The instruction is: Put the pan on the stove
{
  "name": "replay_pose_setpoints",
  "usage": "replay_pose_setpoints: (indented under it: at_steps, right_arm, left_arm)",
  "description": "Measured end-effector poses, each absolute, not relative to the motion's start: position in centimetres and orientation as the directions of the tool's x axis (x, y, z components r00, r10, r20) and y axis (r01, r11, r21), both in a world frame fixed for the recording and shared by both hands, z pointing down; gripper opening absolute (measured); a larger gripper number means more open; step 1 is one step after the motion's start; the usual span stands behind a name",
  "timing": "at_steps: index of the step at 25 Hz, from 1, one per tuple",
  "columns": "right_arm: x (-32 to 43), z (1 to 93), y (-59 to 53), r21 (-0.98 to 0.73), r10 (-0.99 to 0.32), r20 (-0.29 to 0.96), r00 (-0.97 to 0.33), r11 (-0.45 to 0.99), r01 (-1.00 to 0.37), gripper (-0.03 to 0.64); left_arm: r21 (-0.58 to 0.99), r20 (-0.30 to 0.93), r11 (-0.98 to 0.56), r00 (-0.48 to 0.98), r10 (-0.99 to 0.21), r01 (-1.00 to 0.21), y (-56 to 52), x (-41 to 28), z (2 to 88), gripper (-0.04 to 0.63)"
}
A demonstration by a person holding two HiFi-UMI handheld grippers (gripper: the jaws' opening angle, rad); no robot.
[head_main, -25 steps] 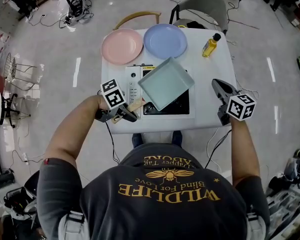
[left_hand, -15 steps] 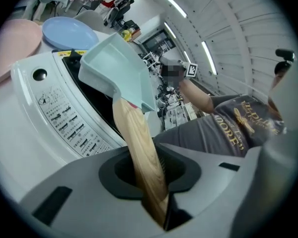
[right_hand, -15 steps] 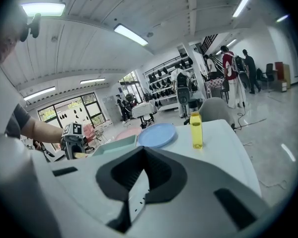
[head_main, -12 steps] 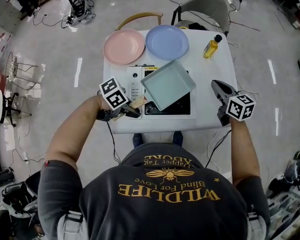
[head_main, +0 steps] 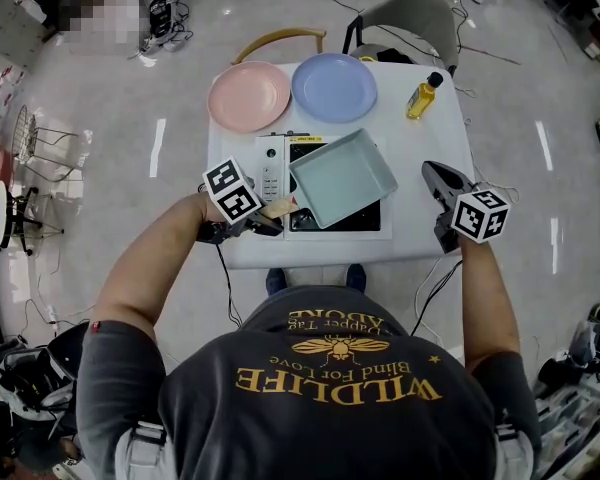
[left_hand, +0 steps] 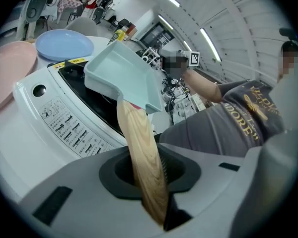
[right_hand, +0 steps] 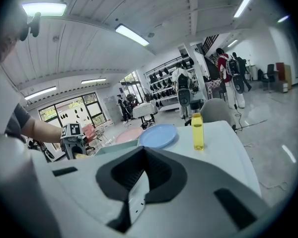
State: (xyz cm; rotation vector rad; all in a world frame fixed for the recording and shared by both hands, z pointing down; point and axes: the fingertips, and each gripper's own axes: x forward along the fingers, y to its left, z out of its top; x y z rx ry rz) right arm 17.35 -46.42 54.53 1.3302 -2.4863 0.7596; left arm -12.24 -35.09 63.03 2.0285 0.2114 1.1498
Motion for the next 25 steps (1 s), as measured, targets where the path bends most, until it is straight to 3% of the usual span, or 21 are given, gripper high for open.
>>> replay_pose_setpoints:
  at_steps: [16, 21, 25]
  right_arm:
    - [17.2, 53.3, -46.9, -0.325, -0.716, 0.408, -0.566, 0.466, -0.823, -0.002]
    - [17.3, 52.3, -47.2, -0.311, -0.727, 0.394, -0.562, 0.470, -0.826, -0.002]
    - [17.4, 51.1, -47.3, -0.300, -0.740, 0.377, -0.558, 0.472, -0.829, -0.002]
  left_arm:
    - [0.664, 0.636, -0.644, 0.740, 0.219, -0.381, -38.3, -13.9, 61.5, 0.354]
    - [0.638, 0.610, -0.614, 0.792, 0.033, -0.465, -40.7, -16.5, 60.2, 0.371]
    - [0.596, 0.531, -0.591, 0.819, -0.218, -0.544, -43.6, -19.2, 57.3, 0.370]
